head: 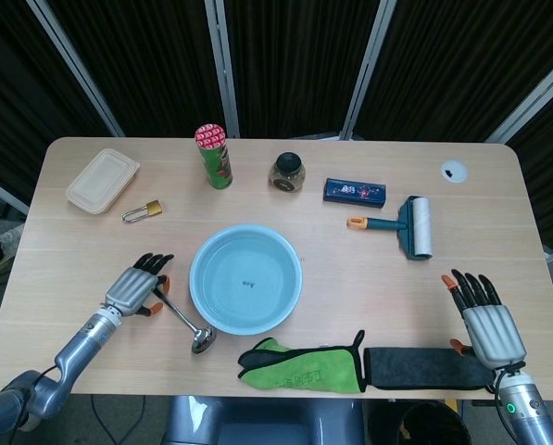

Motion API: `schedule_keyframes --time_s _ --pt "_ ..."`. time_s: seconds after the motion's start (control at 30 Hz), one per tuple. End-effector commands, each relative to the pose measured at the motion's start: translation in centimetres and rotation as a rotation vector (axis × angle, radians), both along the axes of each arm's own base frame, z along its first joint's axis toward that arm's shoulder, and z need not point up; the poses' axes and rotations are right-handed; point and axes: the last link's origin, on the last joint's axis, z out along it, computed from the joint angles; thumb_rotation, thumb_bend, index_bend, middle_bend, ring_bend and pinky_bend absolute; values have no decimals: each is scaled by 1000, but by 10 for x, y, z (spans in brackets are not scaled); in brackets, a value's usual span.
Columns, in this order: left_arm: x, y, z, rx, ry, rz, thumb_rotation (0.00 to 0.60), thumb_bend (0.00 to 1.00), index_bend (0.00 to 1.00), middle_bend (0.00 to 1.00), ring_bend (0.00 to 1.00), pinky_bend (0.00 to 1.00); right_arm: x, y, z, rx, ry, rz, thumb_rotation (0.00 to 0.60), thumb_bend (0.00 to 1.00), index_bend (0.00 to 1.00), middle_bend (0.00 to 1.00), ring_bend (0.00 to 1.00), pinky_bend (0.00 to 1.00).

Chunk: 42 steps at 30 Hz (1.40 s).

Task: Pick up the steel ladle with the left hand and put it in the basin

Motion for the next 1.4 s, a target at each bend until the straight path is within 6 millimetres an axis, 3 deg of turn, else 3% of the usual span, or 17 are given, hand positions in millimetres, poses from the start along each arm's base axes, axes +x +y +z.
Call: schedule_keyframes --time_s 0.03,1.03,1.4 --pt "2 0 -4 -11 4 -7 600 305 459 0 0 0 -1 -1 1 -4 -4 -4 600 0 0 0 0 0" --pt "-10 -3 -5 -17 59 16 600 323 498 0 0 0 -3 -3 5 -25 -4 -15 600 0 0 0 0 0" --pt "-11 -9 -2 -23 51 12 600 449 566 0 0 0 -2 -3 3 -19 0 -14 600 0 0 0 0 0"
